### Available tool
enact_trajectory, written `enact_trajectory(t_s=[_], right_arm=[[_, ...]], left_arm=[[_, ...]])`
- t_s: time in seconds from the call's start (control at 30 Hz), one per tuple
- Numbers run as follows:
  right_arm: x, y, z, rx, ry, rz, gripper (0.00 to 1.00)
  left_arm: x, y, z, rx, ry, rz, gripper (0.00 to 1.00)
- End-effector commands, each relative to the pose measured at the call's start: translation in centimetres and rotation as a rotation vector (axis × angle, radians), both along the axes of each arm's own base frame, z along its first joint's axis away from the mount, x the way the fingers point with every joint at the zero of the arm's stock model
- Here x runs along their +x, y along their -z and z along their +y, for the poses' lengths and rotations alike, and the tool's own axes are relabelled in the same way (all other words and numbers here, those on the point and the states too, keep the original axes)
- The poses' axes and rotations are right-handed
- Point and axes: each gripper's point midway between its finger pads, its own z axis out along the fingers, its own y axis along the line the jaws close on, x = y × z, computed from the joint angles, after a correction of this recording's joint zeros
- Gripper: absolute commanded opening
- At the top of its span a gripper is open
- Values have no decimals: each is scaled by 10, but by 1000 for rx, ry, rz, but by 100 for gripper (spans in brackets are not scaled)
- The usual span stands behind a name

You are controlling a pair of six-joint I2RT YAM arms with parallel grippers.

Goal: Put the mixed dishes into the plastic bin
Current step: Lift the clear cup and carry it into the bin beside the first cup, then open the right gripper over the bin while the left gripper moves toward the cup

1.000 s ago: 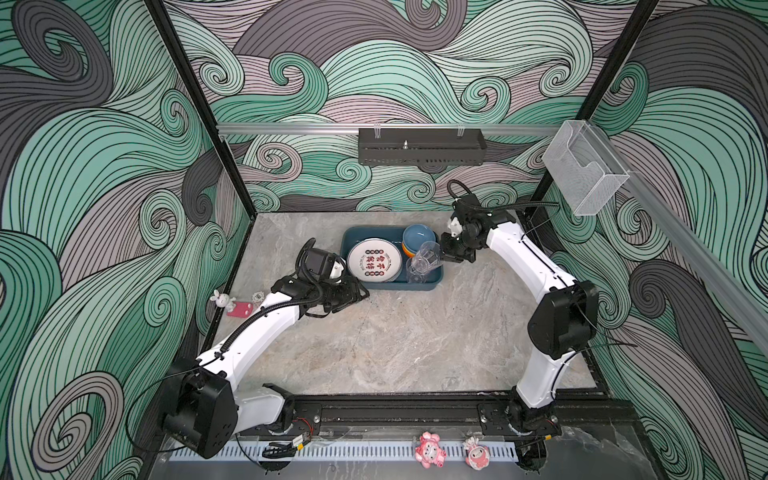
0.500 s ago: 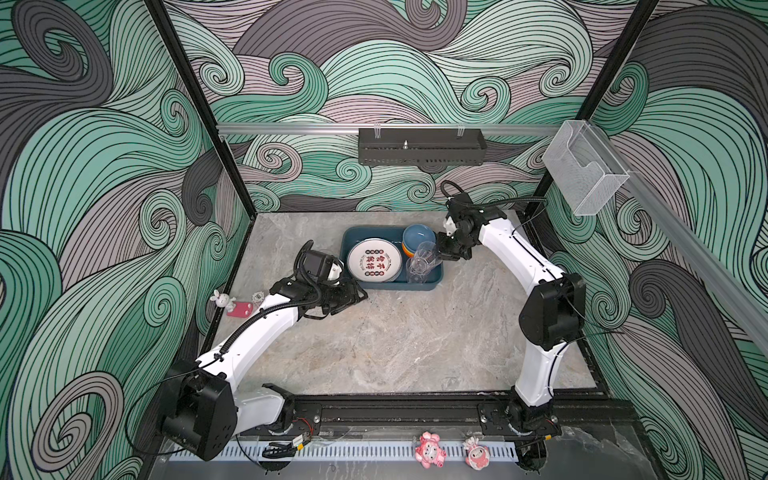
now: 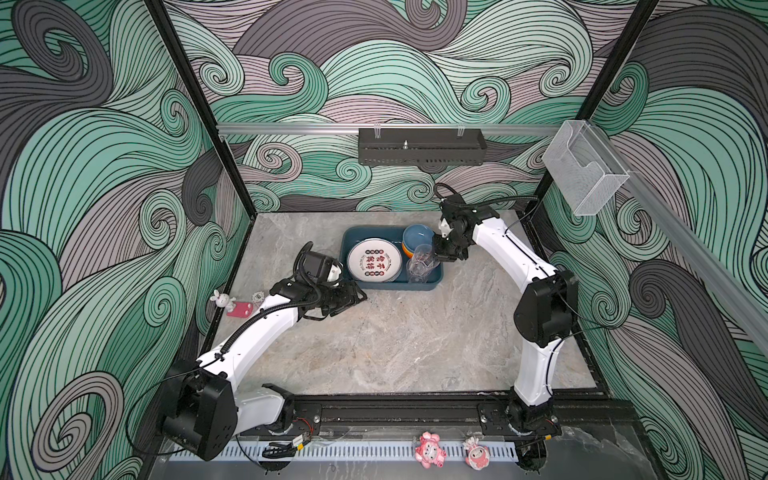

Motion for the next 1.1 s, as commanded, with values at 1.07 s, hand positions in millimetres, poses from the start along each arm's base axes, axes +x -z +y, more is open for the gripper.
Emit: enact_trajectory(t_s=[1.07], right_arm=[[1,-25,16,-65,-62,-69,24]], left_arm=[[1,-5,11,10,-43,0,61]])
